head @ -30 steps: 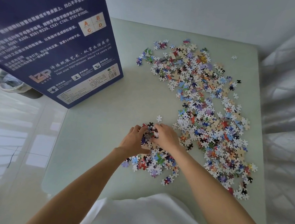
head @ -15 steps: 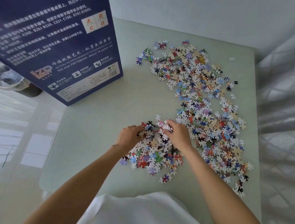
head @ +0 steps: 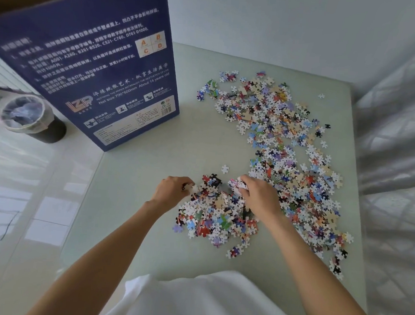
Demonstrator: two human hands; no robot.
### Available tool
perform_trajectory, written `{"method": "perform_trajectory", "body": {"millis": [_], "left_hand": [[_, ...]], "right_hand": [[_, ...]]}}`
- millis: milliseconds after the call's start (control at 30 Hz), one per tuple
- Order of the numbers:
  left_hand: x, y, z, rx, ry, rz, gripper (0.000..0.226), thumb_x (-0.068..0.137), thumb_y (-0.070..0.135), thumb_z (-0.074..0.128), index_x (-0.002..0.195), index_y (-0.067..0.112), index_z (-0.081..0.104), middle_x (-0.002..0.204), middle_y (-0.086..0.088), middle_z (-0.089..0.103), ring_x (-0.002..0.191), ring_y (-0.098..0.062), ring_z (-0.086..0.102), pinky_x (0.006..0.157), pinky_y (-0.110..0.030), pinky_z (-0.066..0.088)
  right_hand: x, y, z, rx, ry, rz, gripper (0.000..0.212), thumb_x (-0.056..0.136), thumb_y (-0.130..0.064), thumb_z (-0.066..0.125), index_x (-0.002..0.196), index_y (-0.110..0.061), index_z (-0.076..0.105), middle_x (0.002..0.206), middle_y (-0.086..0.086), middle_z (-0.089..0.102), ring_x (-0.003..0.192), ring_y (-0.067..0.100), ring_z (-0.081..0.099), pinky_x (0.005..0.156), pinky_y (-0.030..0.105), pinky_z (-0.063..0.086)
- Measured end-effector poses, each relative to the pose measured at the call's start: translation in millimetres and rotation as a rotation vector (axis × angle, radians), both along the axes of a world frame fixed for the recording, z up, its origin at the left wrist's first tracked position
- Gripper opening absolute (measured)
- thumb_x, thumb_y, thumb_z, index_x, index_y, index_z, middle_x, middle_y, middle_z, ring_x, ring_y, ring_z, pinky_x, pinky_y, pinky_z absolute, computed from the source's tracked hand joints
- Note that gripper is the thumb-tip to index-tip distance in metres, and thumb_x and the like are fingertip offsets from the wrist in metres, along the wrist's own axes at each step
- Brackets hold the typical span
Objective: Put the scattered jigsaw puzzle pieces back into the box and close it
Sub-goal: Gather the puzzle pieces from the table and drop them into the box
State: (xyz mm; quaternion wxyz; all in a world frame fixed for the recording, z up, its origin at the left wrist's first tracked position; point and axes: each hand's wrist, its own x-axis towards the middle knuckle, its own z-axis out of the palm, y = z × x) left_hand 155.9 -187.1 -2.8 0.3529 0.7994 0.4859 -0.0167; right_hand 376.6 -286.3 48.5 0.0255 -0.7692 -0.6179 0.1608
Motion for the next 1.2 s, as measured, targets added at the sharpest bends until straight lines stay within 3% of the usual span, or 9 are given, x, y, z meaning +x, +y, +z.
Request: {"method": "perform_trajectory", "body": {"millis": [167,233,333,500,667,800,933,1067,1200], "left_hand": [[-11.7,-2.1,42.4,0.153,-0.221,0.002,0.028,0.084,0.018,0.069,0.112,0.014,0.067,0.104,-0.001,0.071,0.091,-0.016,0.068,0.076,-0.013,0.045],[-18.3,4.6,72.9,0.225,-0.304,-0.005,0.027,0.083,0.019,0.069,0.109,0.015,0.068,0.101,0.002,0.071,0.088,-0.011,0.068,0.074,-0.007,0.044],[-30.0,30.0,128.7,0.332,-0.431,0.04,0.024,0.082,0.017,0.07,0.107,0.018,0.07,0.099,0.006,0.071,0.081,-0.003,0.065,0.073,-0.007,0.048],[-55.1,96.4,233.6,0.676,-0.493,0.079,0.029,0.083,0.018,0.068,0.112,0.017,0.067,0.099,0.011,0.065,0.083,0.001,0.062,0.073,0.0,0.045],[-81.7,169.8,297.3,0.925,-0.406,0.178,0.028,0.085,0.018,0.066,0.113,0.019,0.066,0.102,0.001,0.07,0.089,-0.007,0.062,0.082,-0.019,0.048],[-95.6,205.0,297.1,0.868,-0.195,0.159,0.031,0.086,0.019,0.066,0.117,0.019,0.063,0.1,-0.008,0.07,0.089,-0.025,0.067,0.082,-0.035,0.052],[-101.7,210.4,285.0,0.756,-0.13,0.141,0.027,0.087,0.023,0.064,0.114,0.021,0.064,0.098,-0.006,0.07,0.088,-0.025,0.065,0.078,-0.035,0.052],[-105.8,212.9,283.7,0.718,-0.111,0.111,0.02,0.091,0.03,0.057,0.109,0.026,0.066,0.103,0.005,0.069,0.088,-0.013,0.062,0.077,-0.032,0.052],[-109.0,208.8,285.6,0.735,-0.078,0.087,0.025,0.092,0.04,0.051,0.112,0.031,0.063,0.11,0.01,0.066,0.095,-0.012,0.061,0.077,-0.028,0.049]], "right_hand": [[-6.9,3.8,30.7,0.091,0.266,-0.109,0.032,0.088,-0.024,0.063,0.115,-0.009,0.058,0.081,0.005,0.068,0.048,0.006,0.048,0.051,0.024,0.045],[-9.2,12.9,47.7,0.09,0.49,-0.18,0.035,0.085,-0.024,0.065,0.116,-0.009,0.059,0.104,0.009,0.068,0.077,0.016,0.064,0.075,0.032,0.053],[-9.0,37.4,79.9,0.118,0.783,-0.235,0.042,0.08,-0.027,0.069,0.117,-0.011,0.058,0.121,0.003,0.06,0.111,0.012,0.054,0.099,0.031,0.043],[-22.2,99.0,143.1,0.282,0.976,-0.159,0.03,0.078,-0.02,0.07,0.104,-0.025,0.056,0.105,-0.015,0.059,0.098,-0.004,0.055,0.079,0.005,0.044],[-38.2,172.6,198.0,0.438,0.966,-0.023,0.034,0.079,-0.017,0.07,0.11,-0.007,0.059,0.107,0.002,0.065,0.094,0.012,0.063,0.08,0.019,0.05],[-54.7,227.0,236.6,0.554,0.903,0.124,0.019,0.082,-0.012,0.069,0.098,-0.011,0.059,0.099,0.002,0.067,0.088,0.014,0.065,0.079,0.027,0.055],[-71.2,270.1,254.1,0.66,0.759,0.255,0.015,0.082,-0.014,0.07,0.089,-0.019,0.057,0.091,-0.009,0.066,0.083,0.004,0.064,0.079,0.03,0.055],[-88.8,299.7,259.6,0.666,0.596,0.372,0.022,0.083,-0.019,0.068,0.101,-0.008,0.062,0.098,0.002,0.068,0.09,0.019,0.066,0.079,0.042,0.055],[-103.1,319.9,257.0,0.595,0.392,0.499,0.023,0.082,-0.026,0.067,0.104,-0.022,0.064,0.093,-0.004,0.067,0.092,0.019,0.06,0.078,0.044,0.05]]}}
